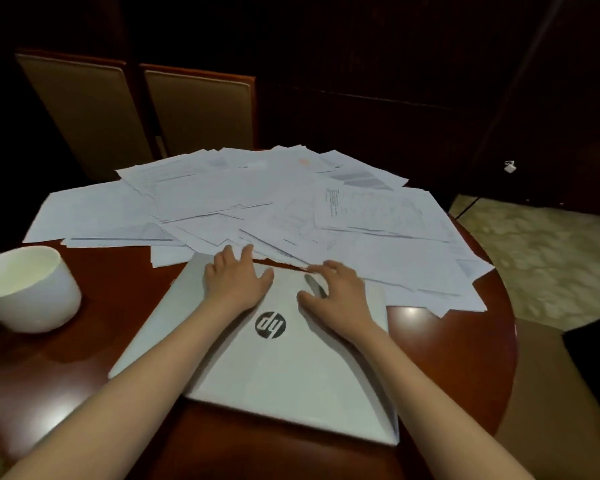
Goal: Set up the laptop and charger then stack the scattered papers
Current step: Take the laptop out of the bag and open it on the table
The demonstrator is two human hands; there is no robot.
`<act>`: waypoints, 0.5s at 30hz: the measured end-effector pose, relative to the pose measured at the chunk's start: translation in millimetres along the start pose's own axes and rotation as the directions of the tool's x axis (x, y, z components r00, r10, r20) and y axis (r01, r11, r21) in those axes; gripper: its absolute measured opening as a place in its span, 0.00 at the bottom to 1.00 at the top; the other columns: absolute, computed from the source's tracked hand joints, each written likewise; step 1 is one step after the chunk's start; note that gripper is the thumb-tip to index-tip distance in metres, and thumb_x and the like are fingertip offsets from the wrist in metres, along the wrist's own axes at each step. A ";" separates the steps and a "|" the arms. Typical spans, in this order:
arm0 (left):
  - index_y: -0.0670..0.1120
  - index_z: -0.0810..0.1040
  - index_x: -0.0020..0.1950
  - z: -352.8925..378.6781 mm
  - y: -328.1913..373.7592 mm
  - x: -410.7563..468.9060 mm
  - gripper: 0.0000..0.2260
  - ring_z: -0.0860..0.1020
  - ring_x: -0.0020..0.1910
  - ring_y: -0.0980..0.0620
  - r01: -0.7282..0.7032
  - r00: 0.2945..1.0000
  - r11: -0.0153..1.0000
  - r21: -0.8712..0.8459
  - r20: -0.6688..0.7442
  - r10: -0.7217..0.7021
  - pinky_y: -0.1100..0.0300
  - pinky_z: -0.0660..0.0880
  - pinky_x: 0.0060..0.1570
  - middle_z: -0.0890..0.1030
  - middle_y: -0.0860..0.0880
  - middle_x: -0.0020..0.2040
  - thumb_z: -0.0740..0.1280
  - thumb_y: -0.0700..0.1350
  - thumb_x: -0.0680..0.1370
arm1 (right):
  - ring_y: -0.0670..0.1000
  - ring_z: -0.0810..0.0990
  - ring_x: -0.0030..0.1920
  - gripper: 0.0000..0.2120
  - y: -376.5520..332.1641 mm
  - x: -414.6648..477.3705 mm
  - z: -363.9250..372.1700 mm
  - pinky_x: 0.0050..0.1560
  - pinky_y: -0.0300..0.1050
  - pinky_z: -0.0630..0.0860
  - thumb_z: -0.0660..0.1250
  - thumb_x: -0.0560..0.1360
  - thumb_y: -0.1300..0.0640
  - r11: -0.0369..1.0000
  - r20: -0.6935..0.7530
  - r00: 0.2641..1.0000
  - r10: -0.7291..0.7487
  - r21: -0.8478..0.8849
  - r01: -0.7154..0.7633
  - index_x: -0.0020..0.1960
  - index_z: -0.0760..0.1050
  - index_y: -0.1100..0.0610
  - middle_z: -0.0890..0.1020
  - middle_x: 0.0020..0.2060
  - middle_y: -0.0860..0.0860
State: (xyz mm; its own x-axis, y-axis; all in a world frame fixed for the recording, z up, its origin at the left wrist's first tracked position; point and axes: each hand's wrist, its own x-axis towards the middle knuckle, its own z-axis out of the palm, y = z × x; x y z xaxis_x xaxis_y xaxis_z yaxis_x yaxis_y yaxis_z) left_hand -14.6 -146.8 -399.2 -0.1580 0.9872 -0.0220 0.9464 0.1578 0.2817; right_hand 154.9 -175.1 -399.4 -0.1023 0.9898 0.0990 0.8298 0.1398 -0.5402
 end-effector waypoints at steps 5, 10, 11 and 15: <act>0.47 0.50 0.76 -8.2 -44.9 -24.9 0.32 0.58 0.71 0.38 0.082 0.995 0.997 0.003 -0.060 -0.082 0.46 0.58 0.68 0.58 0.38 0.73 0.56 0.60 0.78 | 0.57 0.59 0.72 0.26 11.6 -34.6 -6.2 0.70 0.51 0.58 0.64 0.74 0.49 0.986 -0.188 0.973 0.135 -0.075 -0.151 0.71 0.65 0.51 0.63 0.72 0.56; 0.43 0.55 0.74 -15.9 -73.9 -50.1 0.31 0.63 0.69 0.38 0.128 0.991 0.987 -0.092 -0.028 -0.131 0.48 0.61 0.65 0.63 0.38 0.70 0.56 0.59 0.78 | 0.61 0.64 0.69 0.29 13.0 -67.6 -8.0 0.66 0.54 0.64 0.63 0.75 0.49 0.931 -0.156 0.918 0.364 0.082 -0.355 0.73 0.61 0.54 0.66 0.70 0.57; 0.42 0.57 0.73 -16.3 -73.9 -53.3 0.30 0.63 0.68 0.38 0.118 0.991 0.988 -0.096 -0.046 -0.123 0.49 0.62 0.65 0.64 0.38 0.70 0.56 0.59 0.78 | 0.61 0.65 0.68 0.30 10.3 -68.6 -6.8 0.67 0.54 0.65 0.63 0.74 0.49 0.923 -0.139 0.915 0.380 0.116 -0.366 0.73 0.61 0.55 0.67 0.69 0.57; 0.41 0.58 0.73 -18.2 -63.1 -59.3 0.30 0.61 0.68 0.37 0.155 0.986 0.978 -0.140 -0.044 -0.162 0.48 0.61 0.65 0.64 0.37 0.70 0.56 0.58 0.78 | 0.62 0.67 0.67 0.28 -2.8 -63.1 -6.1 0.65 0.54 0.64 0.64 0.73 0.47 0.895 -0.167 0.880 0.445 0.118 -0.430 0.71 0.64 0.54 0.69 0.68 0.58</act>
State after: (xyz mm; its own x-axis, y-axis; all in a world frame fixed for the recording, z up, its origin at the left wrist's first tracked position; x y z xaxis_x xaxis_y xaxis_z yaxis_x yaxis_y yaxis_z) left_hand -70.1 -215.7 -398.2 -0.3215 0.9466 -0.0253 0.8618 0.3035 0.4064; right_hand 162.4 -238.1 -399.1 0.3705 0.9287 -0.0136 0.7218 -0.2971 -0.6250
